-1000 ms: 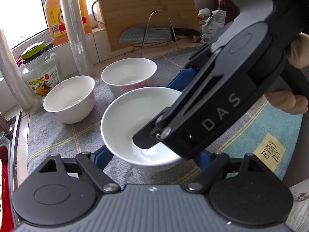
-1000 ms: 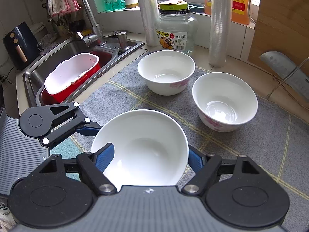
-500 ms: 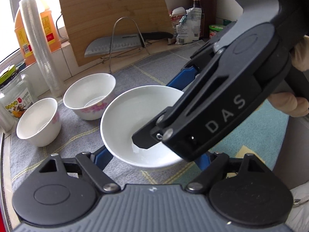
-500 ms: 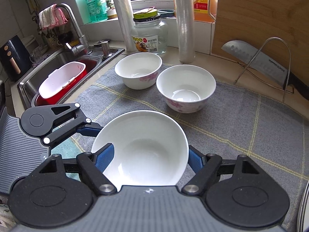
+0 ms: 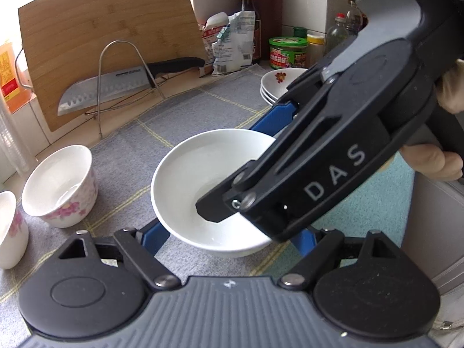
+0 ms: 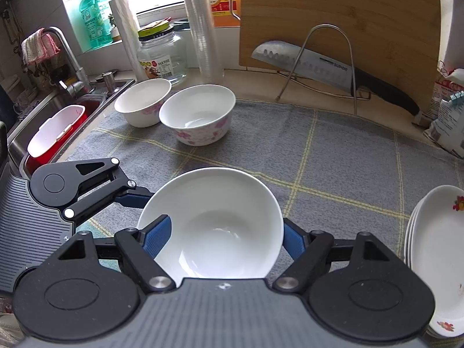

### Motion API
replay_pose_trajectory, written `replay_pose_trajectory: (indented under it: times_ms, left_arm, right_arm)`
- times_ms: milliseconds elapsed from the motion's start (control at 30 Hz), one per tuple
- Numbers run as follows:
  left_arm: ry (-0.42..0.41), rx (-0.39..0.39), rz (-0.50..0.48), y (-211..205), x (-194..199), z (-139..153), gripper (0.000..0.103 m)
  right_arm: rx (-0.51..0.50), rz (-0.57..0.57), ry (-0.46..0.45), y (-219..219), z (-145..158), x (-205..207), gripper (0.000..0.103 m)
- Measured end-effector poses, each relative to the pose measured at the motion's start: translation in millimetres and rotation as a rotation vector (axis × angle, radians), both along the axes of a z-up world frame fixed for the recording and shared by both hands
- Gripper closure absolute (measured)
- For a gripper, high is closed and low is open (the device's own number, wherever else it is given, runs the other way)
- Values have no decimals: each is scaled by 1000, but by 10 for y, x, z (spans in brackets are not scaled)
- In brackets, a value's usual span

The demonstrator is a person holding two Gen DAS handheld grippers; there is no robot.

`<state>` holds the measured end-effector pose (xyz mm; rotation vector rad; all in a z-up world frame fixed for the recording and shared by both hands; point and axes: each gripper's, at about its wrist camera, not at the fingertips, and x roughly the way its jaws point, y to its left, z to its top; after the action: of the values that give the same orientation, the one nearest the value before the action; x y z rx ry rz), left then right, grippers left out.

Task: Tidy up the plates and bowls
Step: 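Carry the white bowl with the right tool toward the pink-flower bowl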

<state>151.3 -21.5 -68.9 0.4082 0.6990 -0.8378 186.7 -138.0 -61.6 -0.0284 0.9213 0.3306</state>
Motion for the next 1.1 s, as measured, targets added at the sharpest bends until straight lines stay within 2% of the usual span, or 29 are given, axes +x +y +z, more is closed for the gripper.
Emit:
replay_pose_trajectory:
  times_ms: [367, 700, 900, 967, 1100]
  left_arm:
    - [19, 20, -21, -237, 133, -155, 16]
    - [38, 15, -17, -235, 176, -198, 17]
    - [39, 7, -19, -211, 156, -216, 14]
    - [32, 6, -20, -181, 126, -201, 11]
    - [46, -5, -4, -33, 100, -138, 10]
  right_arm:
    - [-10, -40, 11, -218, -153, 106, 18]
    - [-1, -49, 28, -265, -246, 171, 17]
    - [19, -51, 33, -270, -267, 176, 12]
    - [8, -61, 22, -263, -264, 164, 0]
    - [5, -72, -5, -283, -183, 117, 0]
